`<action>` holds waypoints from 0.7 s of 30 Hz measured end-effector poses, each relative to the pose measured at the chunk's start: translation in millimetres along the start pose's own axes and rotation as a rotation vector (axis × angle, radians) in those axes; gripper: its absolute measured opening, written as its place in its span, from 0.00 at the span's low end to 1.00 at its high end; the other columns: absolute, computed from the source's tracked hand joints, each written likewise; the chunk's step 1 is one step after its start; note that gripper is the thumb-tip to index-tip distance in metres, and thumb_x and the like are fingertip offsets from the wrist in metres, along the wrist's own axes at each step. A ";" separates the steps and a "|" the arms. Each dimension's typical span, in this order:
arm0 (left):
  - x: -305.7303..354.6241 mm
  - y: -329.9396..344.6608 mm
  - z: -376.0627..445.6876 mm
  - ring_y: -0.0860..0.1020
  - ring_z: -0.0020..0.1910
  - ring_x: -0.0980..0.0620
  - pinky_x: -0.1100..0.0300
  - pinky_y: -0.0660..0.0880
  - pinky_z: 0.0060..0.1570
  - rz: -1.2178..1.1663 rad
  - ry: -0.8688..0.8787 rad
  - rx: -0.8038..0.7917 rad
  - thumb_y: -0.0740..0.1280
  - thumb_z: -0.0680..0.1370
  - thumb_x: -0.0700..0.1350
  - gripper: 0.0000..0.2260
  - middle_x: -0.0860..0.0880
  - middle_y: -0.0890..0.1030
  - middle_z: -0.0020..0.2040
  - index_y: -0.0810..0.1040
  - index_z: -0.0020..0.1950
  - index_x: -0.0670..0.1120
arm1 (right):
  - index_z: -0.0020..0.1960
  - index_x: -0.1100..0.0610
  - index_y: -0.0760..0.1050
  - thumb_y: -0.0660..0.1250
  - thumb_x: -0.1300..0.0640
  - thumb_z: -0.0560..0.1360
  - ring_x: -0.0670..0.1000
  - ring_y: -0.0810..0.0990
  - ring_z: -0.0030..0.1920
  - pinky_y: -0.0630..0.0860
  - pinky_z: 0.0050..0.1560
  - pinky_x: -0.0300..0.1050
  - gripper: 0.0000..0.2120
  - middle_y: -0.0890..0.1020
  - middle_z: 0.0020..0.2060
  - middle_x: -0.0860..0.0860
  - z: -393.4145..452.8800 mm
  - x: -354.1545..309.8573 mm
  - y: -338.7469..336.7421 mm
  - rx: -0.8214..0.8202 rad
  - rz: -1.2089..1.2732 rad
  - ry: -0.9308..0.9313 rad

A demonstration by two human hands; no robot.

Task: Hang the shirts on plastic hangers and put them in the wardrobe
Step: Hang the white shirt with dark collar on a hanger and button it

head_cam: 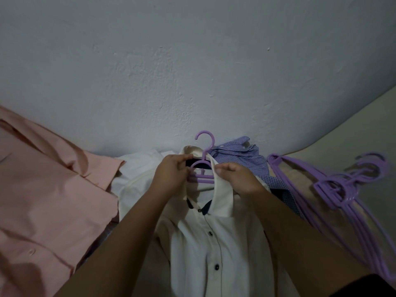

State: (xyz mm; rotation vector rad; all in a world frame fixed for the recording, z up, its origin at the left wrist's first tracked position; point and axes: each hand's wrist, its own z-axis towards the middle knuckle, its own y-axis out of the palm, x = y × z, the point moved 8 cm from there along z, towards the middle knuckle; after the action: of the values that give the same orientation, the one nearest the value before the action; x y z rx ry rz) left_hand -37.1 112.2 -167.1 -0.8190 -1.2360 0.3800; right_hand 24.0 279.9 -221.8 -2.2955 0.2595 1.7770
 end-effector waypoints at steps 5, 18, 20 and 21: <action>-10.5 0.4 -9.9 0.79 0.53 0.53 0.73 0.69 0.40 -0.273 -0.096 -0.062 0.60 0.81 0.39 0.16 0.48 0.80 0.56 0.76 0.66 0.50 | 0.53 0.57 0.80 0.54 0.70 0.78 0.60 0.79 0.53 0.72 0.61 0.56 0.18 0.82 0.52 0.59 7.3 11.7 -0.8 -0.069 0.280 0.123; -45.9 9.3 -7.3 0.81 0.41 0.46 0.57 0.80 0.42 -1.100 -0.511 -0.270 0.64 0.72 0.39 0.12 0.42 0.83 0.48 0.83 0.52 0.44 | 0.47 0.63 0.74 0.53 0.68 0.70 0.58 0.81 0.42 0.80 0.44 0.54 0.13 0.83 0.38 0.61 9.1 17.8 2.8 -0.155 0.954 0.237; -49.8 15.1 -6.6 0.81 0.36 0.45 0.57 0.81 0.37 -1.366 -0.523 -0.354 0.76 0.56 0.38 0.22 0.40 0.83 0.45 0.84 0.49 0.40 | 0.44 0.61 0.73 0.53 0.68 0.69 0.58 0.77 0.41 0.81 0.40 0.53 0.10 0.81 0.34 0.60 12.7 23.7 -1.0 -0.095 1.017 0.245; -53.0 17.4 -5.8 0.82 0.35 0.45 0.55 0.81 0.36 -1.435 -0.518 -0.367 0.79 0.47 0.36 0.28 0.40 0.83 0.45 0.85 0.47 0.39 | 0.43 0.60 0.72 0.52 0.67 0.72 0.57 0.76 0.40 0.80 0.42 0.52 0.11 0.80 0.34 0.60 14.5 27.7 -2.3 -0.066 1.032 0.261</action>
State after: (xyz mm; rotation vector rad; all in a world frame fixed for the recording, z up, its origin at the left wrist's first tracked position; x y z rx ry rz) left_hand -45.4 86.6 -216.3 0.0498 -2.0763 -0.8735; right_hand 18.1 286.3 -252.0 -2.6403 1.6985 1.7984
